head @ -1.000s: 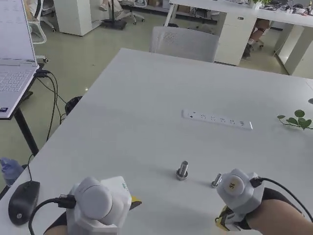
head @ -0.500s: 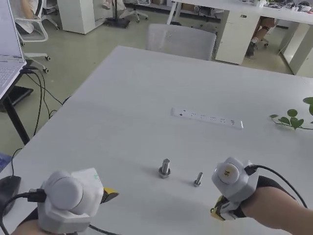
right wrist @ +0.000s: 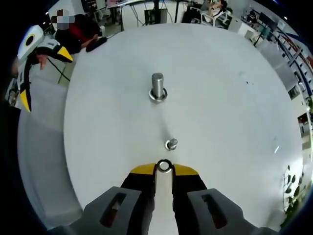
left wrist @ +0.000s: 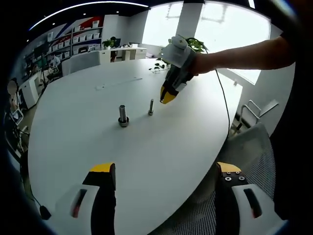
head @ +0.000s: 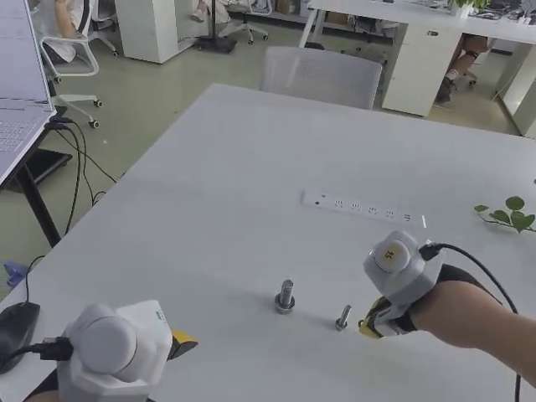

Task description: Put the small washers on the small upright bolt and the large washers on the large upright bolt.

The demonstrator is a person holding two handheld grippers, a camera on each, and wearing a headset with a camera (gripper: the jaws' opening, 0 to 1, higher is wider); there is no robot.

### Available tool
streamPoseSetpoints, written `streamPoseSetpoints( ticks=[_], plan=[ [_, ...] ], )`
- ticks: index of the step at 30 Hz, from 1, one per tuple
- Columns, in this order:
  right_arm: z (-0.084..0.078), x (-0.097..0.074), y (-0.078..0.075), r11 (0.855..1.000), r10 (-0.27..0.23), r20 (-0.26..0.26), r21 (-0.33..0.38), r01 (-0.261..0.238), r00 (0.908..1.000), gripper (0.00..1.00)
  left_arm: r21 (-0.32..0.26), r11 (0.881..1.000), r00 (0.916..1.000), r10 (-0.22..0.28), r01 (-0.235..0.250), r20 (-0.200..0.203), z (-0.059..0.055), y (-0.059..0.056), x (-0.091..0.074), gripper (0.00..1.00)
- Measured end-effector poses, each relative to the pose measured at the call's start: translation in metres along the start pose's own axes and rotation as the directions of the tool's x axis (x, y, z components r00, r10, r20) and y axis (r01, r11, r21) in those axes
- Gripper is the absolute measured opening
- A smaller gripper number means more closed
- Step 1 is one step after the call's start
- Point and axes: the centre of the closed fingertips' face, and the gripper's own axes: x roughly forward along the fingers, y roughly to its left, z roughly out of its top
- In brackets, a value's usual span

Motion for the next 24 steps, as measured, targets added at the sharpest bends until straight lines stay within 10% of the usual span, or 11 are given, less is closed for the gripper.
streamPoseSetpoints(
  ticks=[24],
  plan=[
    [0.025, 0.005, -0.009, 0.998, -0.017, -0.019, -0.055, 0.016, 0.9997, 0.12, 0.011, 1.0, 0.9998, -0.021, 0.022, -0.006, -0.005, -0.001, -0.001, 0.81]
  ],
)
